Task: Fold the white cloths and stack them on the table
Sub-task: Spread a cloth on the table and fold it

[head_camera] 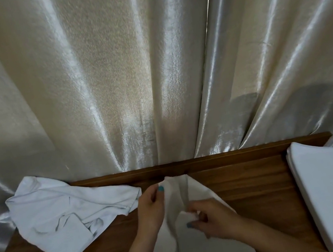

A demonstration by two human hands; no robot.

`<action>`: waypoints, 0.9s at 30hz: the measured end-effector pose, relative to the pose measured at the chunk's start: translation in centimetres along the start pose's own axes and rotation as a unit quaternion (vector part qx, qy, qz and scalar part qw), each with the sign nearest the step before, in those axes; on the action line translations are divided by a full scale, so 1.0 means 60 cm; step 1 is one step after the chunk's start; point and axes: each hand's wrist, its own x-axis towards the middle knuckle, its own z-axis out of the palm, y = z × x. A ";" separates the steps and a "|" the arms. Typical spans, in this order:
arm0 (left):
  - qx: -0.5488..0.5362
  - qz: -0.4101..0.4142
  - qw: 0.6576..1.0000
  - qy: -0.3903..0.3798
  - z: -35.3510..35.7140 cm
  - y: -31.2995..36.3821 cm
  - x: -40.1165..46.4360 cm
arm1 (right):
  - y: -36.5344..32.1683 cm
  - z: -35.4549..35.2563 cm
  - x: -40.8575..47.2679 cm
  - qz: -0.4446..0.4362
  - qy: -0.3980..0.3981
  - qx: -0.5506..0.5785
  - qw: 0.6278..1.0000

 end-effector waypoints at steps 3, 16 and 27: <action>0.008 0.035 0.999 -0.014 0.004 0.008 -0.003 | -0.034 -0.042 0.023 0.011 0.069 0.142 0.987; -0.060 0.062 0.993 -0.077 0.010 0.039 -0.006 | -0.053 -0.070 0.054 0.075 0.195 0.184 0.961; -0.050 0.085 0.992 -0.077 0.008 0.029 -0.014 | -0.069 -0.062 0.064 0.072 0.249 0.320 0.911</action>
